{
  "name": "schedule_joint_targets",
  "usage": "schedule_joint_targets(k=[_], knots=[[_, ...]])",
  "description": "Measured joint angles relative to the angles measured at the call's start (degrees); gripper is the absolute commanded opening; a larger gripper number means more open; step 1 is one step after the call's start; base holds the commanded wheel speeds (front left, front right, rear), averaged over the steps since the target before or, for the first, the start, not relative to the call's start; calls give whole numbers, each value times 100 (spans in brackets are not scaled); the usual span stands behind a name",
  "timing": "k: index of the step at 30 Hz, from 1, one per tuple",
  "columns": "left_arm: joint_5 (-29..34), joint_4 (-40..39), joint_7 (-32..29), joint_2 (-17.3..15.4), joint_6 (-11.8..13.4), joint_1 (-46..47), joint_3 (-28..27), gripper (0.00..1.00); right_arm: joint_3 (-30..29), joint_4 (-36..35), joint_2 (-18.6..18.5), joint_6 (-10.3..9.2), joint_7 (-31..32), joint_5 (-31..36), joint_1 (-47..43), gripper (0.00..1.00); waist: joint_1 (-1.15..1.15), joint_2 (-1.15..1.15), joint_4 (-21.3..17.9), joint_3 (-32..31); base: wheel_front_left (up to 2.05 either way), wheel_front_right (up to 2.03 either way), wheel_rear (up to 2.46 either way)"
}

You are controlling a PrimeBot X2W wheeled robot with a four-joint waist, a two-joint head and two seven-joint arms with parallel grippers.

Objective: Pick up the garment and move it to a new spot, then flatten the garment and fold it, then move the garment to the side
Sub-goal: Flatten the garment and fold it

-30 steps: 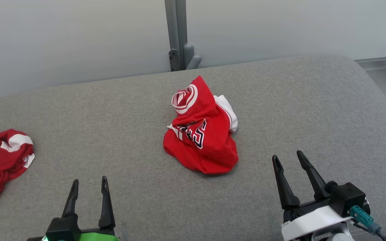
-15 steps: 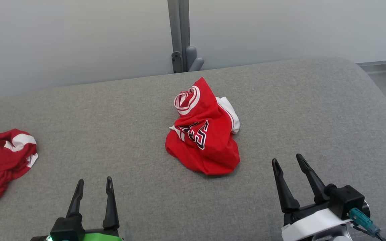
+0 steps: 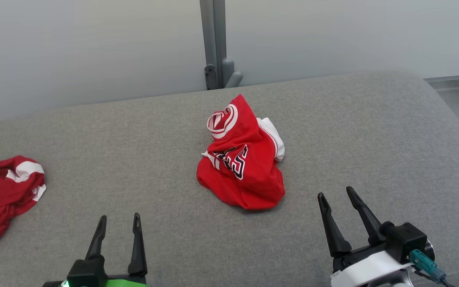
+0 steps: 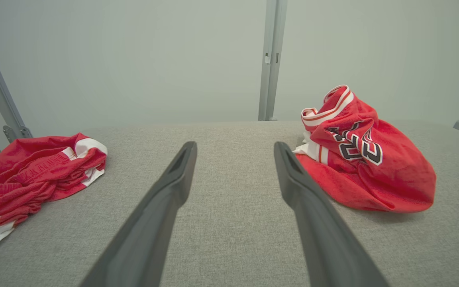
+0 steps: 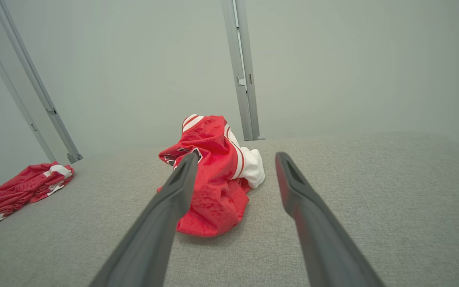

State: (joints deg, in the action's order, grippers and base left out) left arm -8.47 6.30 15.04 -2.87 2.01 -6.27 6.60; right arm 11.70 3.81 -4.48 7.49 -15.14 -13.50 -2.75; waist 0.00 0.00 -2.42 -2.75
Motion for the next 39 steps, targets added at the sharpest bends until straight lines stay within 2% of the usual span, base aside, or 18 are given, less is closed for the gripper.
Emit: schedule_joint_targets(k=[4,10,17,23,27,31,38,39], knots=[[3,102,-1,1,-58,70,89,100,66,7,-35,1,0,-2,4,100,0,0,-62,34,0,0,0],[153,449,0,5,-288,744,296,100,144,-5,-81,0,0,-29,96,100,0,0,-175,193,0,0,0],[471,1010,1,-3,-592,1922,476,100,260,-11,-82,1,0,-89,427,100,0,0,-418,553,0,0,0],[554,1928,0,-140,-894,3097,959,100,165,-67,-79,1,0,-99,714,100,0,0,-658,1086,0,0,0],[427,2417,0,-205,-933,3662,1271,100,111,-111,-70,1,0,-104,851,100,0,0,-800,1385,0,0,0],[198,2937,0,-207,-939,4086,1324,100,144,-107,-51,0,0,-141,928,100,0,0,-955,1623,0,0,0],[136,3968,-86,-162,-940,4622,1645,100,252,-58,24,1,1,-165,1013,100,0,0,-1266,1794,0,0,0],[76,4050,-86,-148,-940,4680,1720,70,245,-56,34,1,1,-166,1017,100,0,0,-1306,1799,0,0,0]])
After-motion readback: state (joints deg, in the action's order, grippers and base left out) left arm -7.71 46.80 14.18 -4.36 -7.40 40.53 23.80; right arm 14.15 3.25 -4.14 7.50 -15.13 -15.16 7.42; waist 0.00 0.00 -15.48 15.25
